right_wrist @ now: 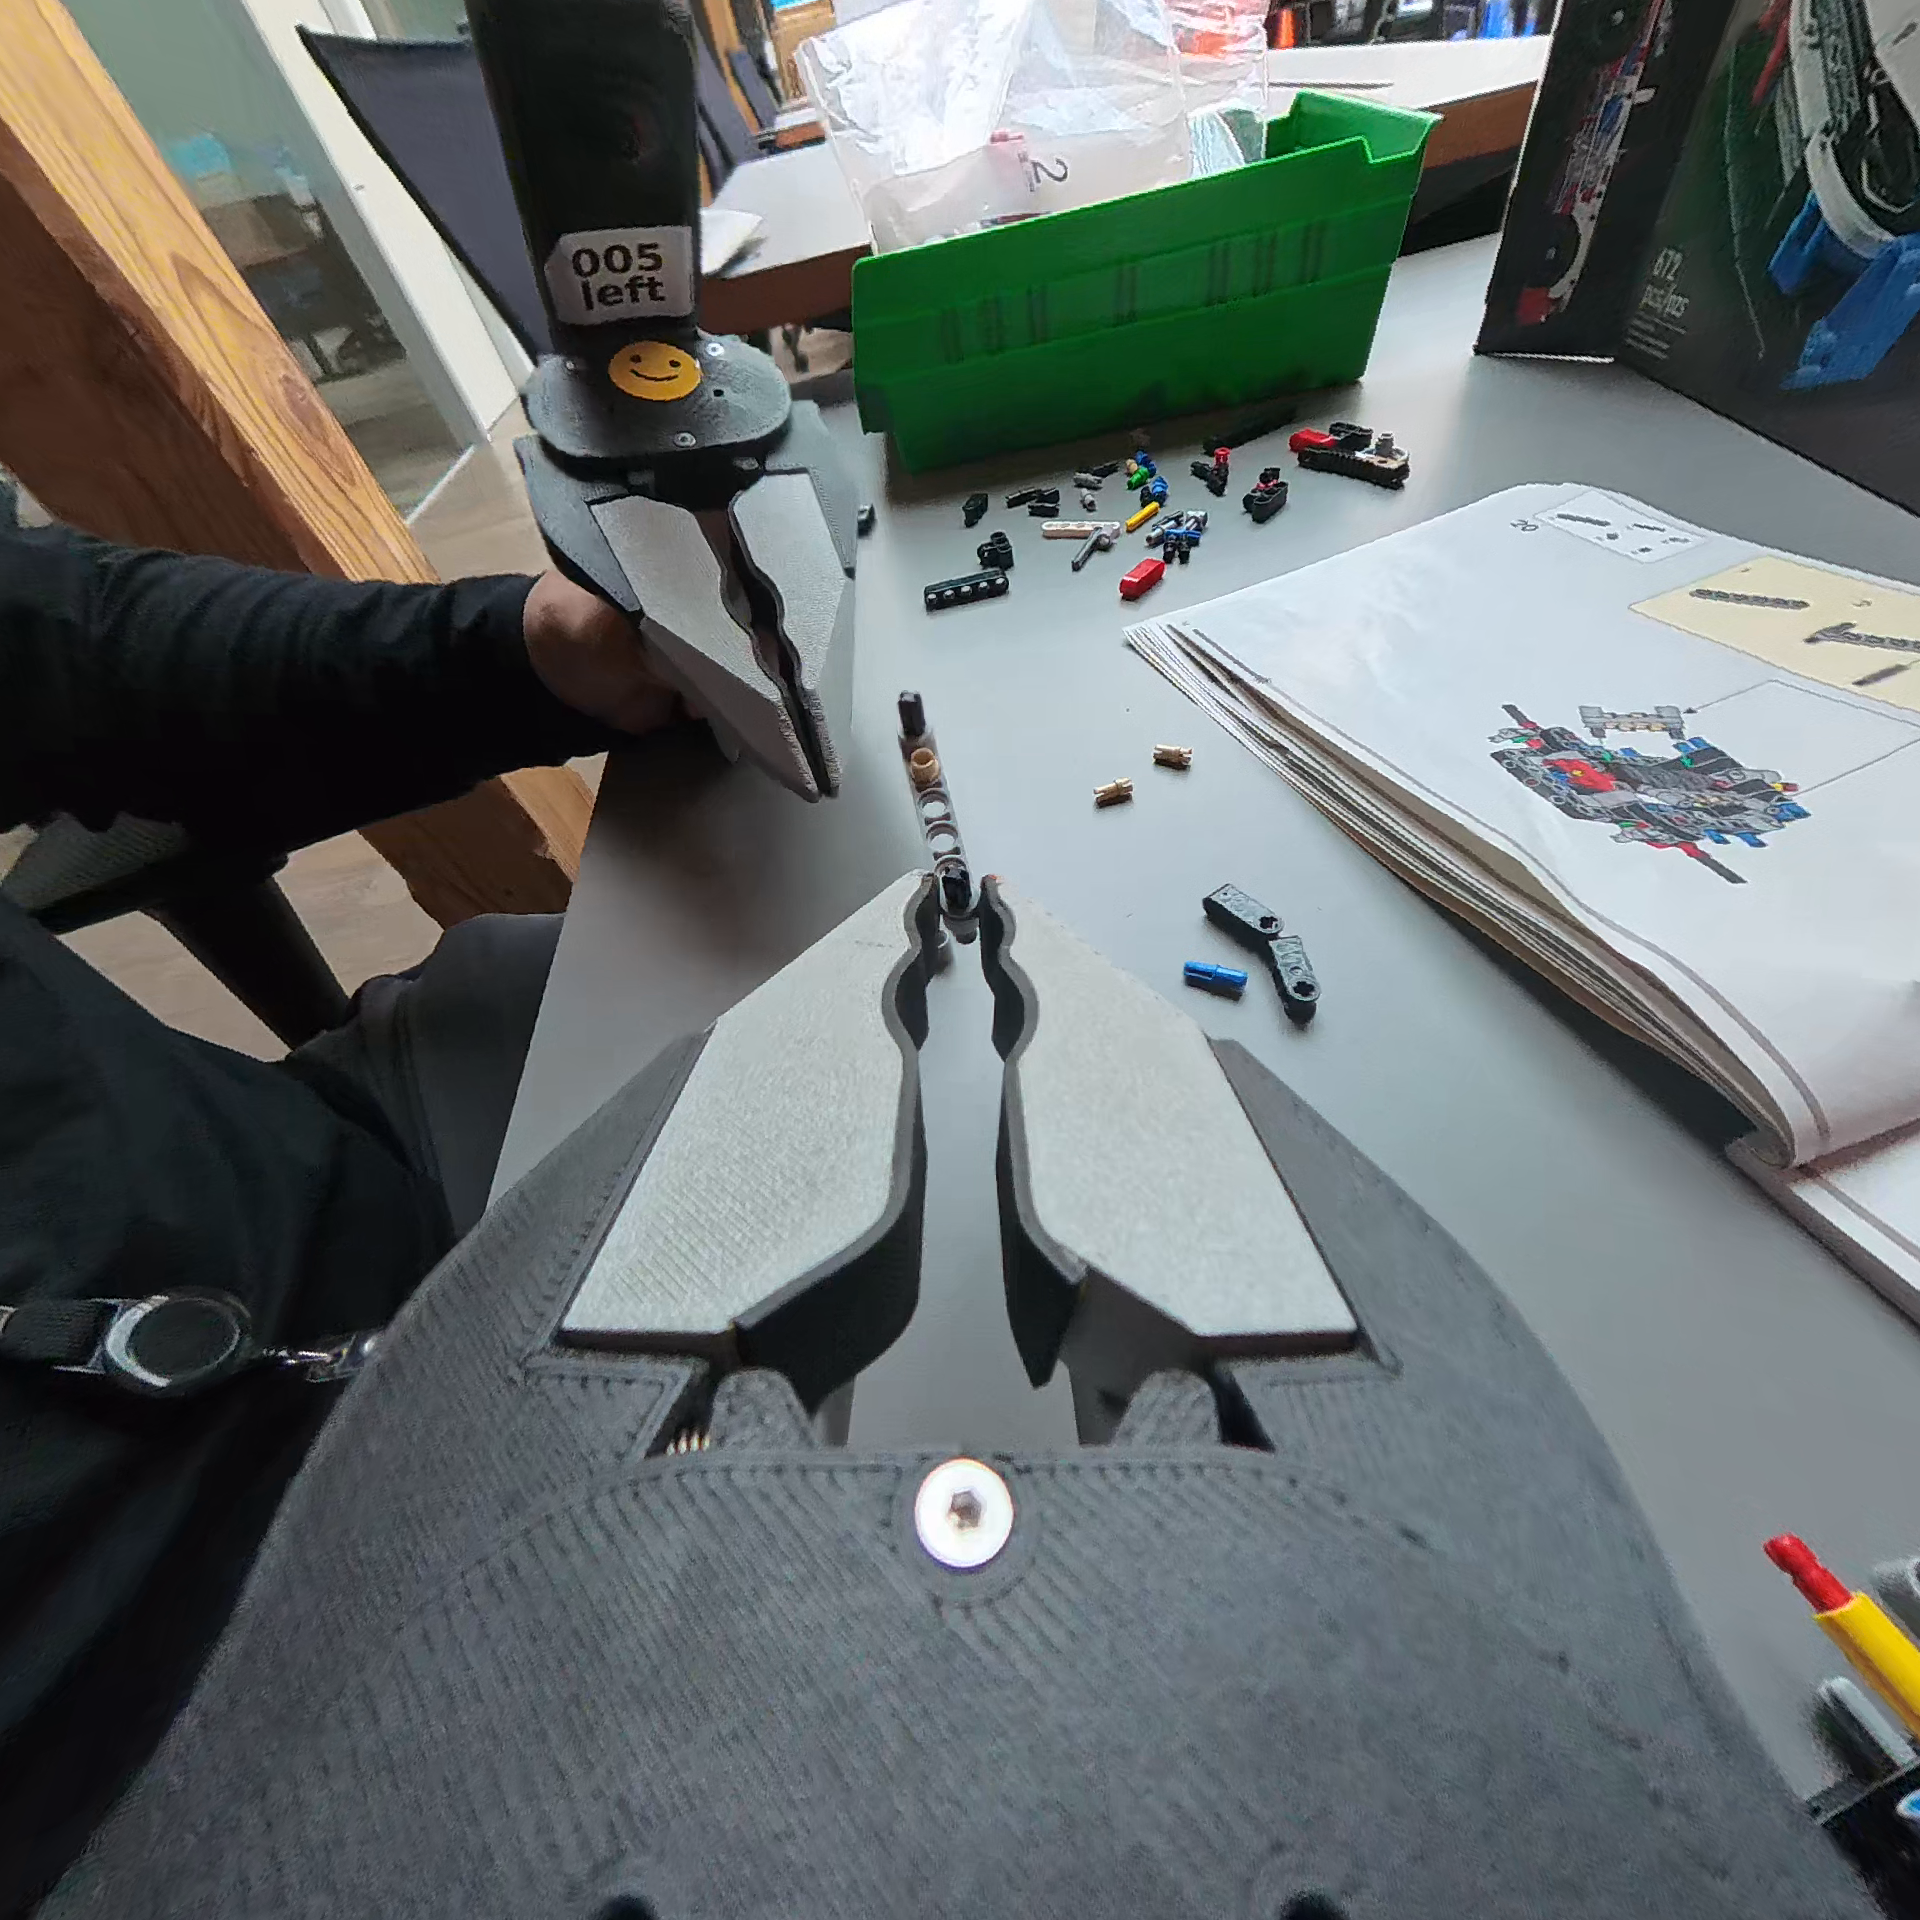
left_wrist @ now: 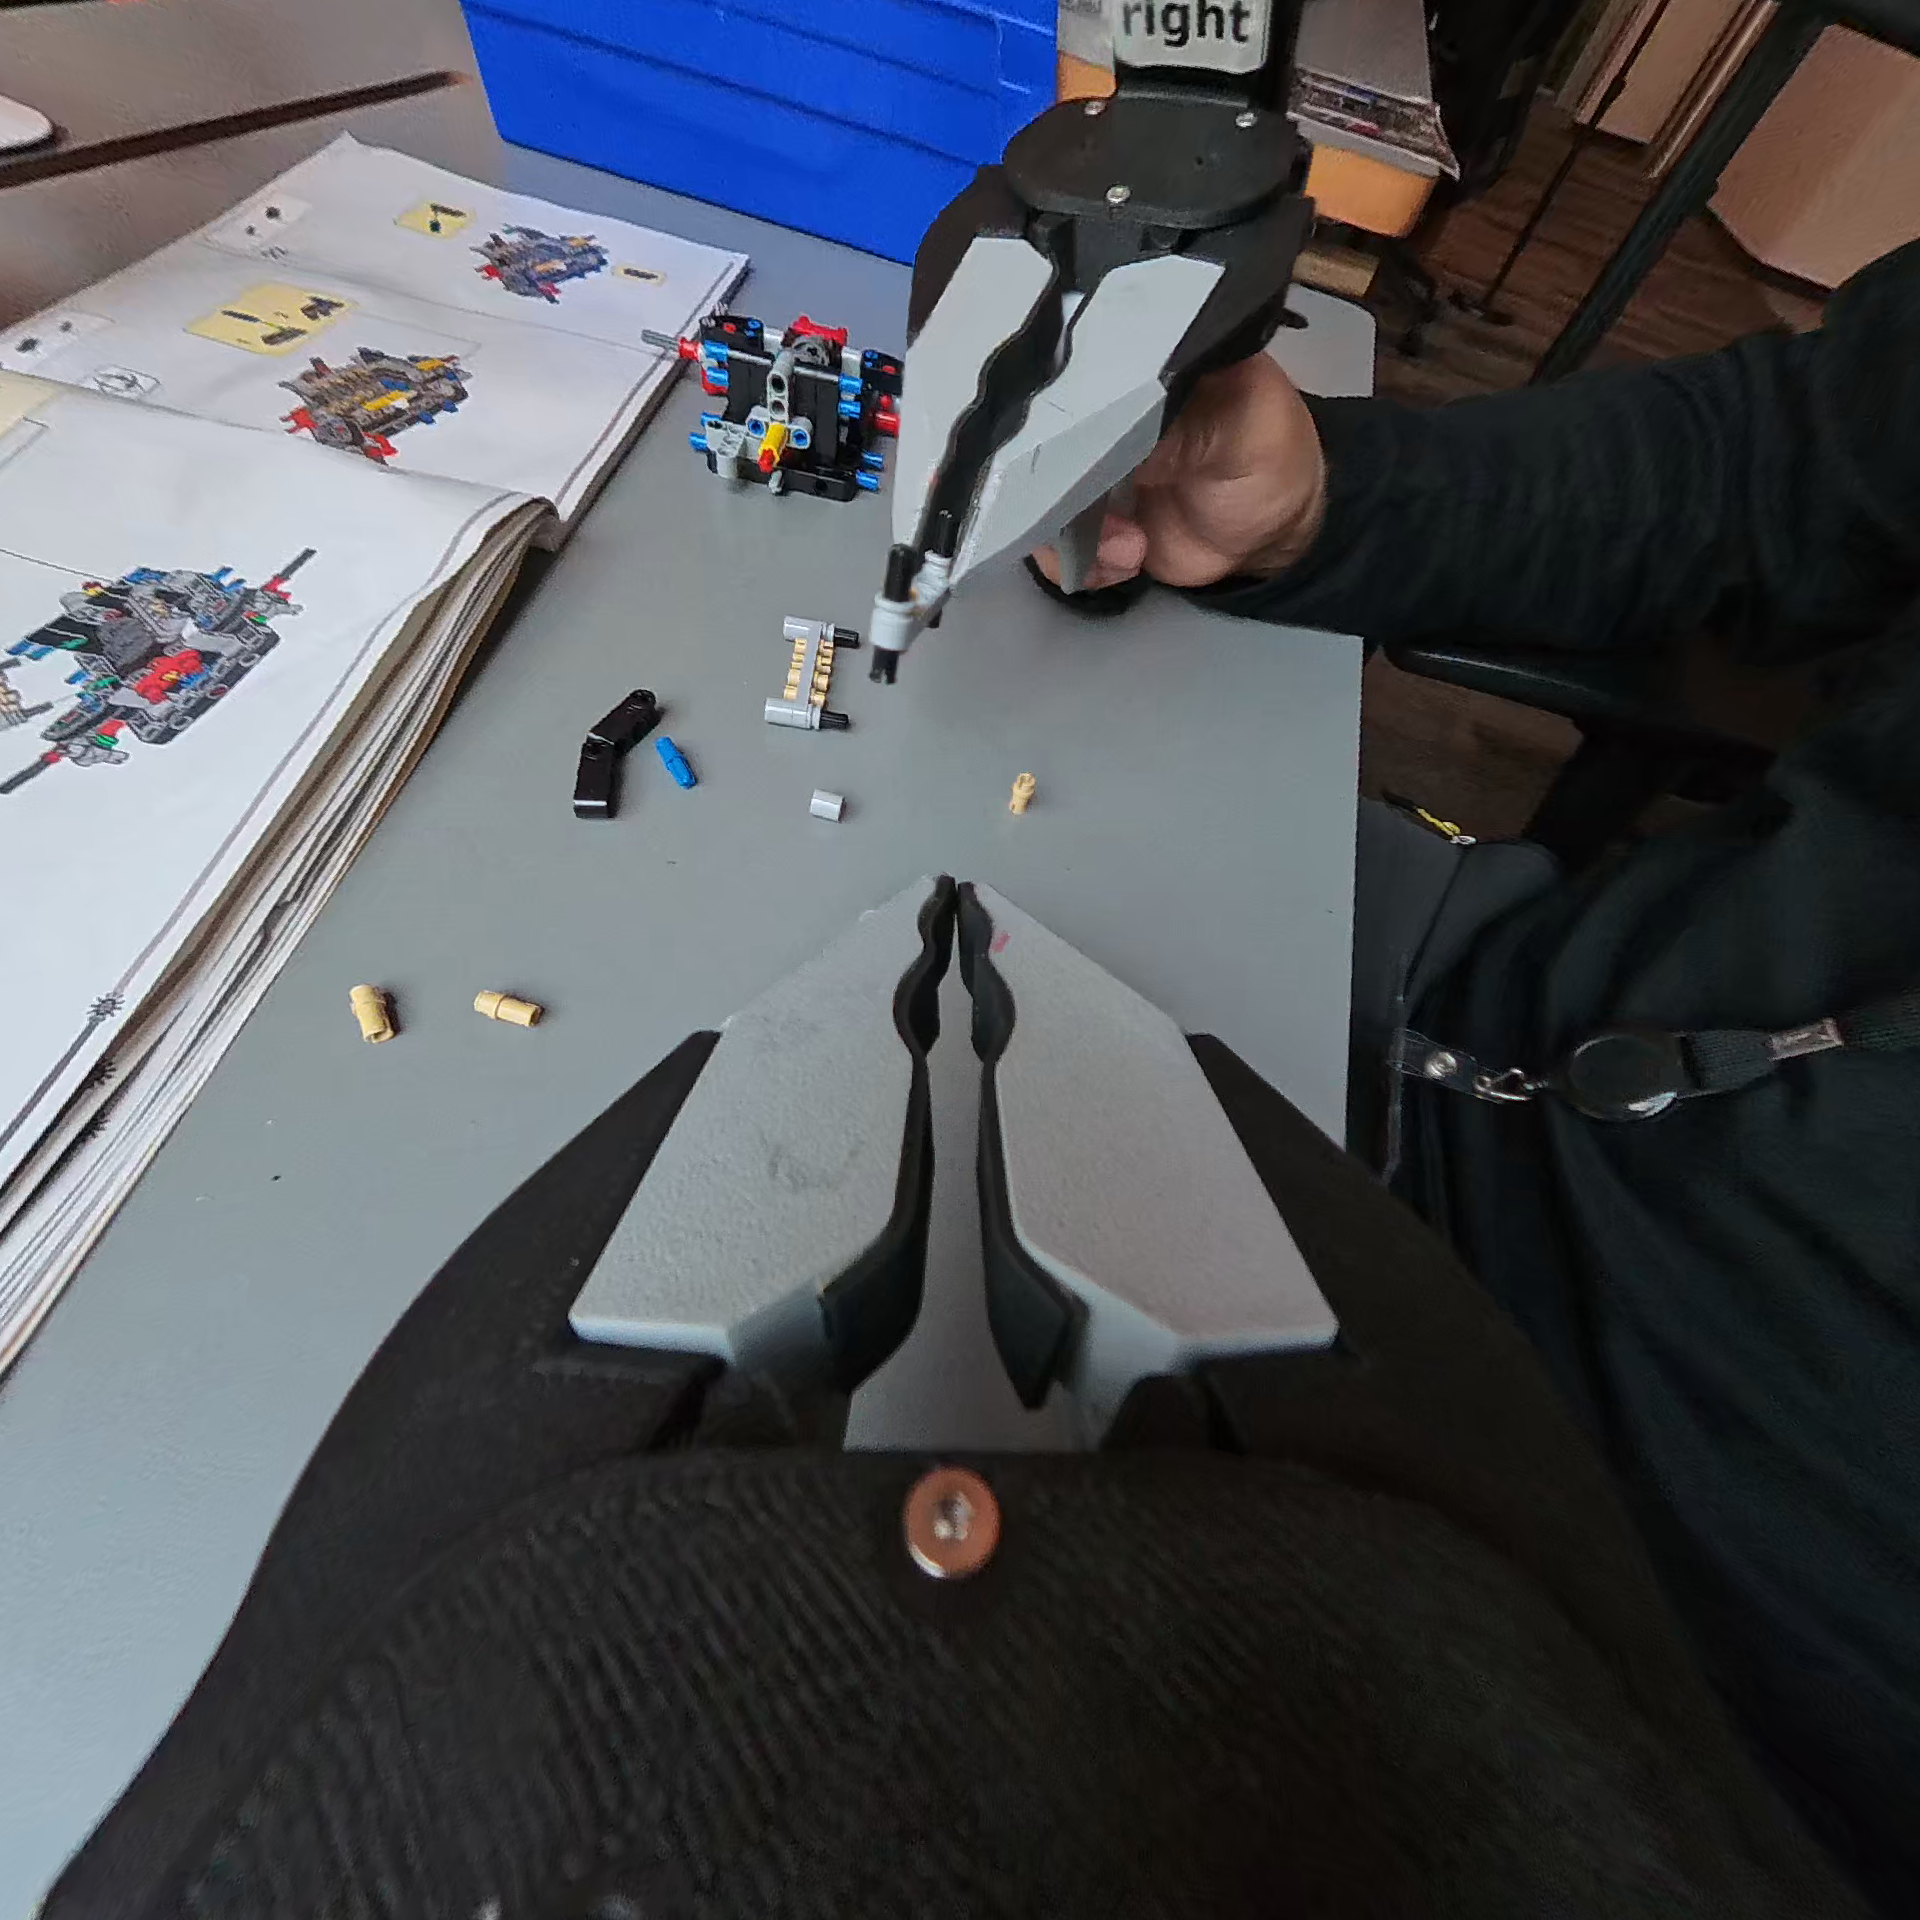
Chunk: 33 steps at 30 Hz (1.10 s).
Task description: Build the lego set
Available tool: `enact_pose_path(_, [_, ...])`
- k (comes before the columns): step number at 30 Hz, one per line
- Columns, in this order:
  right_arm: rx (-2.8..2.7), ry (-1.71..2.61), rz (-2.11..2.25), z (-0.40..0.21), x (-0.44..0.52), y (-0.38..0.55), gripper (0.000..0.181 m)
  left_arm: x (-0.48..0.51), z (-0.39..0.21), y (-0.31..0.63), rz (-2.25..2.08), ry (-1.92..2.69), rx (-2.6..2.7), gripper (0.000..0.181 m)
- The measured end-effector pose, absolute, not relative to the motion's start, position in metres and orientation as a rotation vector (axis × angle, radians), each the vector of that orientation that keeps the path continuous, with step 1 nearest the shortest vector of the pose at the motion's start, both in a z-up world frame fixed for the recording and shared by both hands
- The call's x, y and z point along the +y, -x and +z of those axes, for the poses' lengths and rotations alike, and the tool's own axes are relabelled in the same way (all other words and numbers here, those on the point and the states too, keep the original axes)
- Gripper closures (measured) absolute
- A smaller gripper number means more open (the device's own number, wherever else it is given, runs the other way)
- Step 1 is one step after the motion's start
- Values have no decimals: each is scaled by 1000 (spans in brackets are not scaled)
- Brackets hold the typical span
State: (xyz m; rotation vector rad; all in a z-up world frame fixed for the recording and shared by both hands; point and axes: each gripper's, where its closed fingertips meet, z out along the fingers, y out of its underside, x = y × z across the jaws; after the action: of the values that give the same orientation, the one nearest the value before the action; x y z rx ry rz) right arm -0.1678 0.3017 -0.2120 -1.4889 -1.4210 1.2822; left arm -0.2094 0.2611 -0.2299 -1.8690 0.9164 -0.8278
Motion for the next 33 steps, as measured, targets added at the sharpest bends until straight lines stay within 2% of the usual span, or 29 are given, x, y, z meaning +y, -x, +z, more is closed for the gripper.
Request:
enact_pose_path(6, [-1447,1509,1335,-214,299,169,177,265,-231,209,-743,1852,941,181])
enact_pose_path(10, [-1575,1545,1390,-225,286,171,177,264,-227,207,-789,1826,941,171])
enact_pose_path(20, [-1750,1516,1366,-237,269,178,177,254,-233,194,-848,1847,1028,169])
enact_pose_path(28, [-1800,1492,1264,-244,269,179,177,255,-247,192,-829,1967,1013,176])
enact_pose_path(33, [-1824,1496,1135,-252,278,156,170,254,-257,190,-776,2018,1043,176])
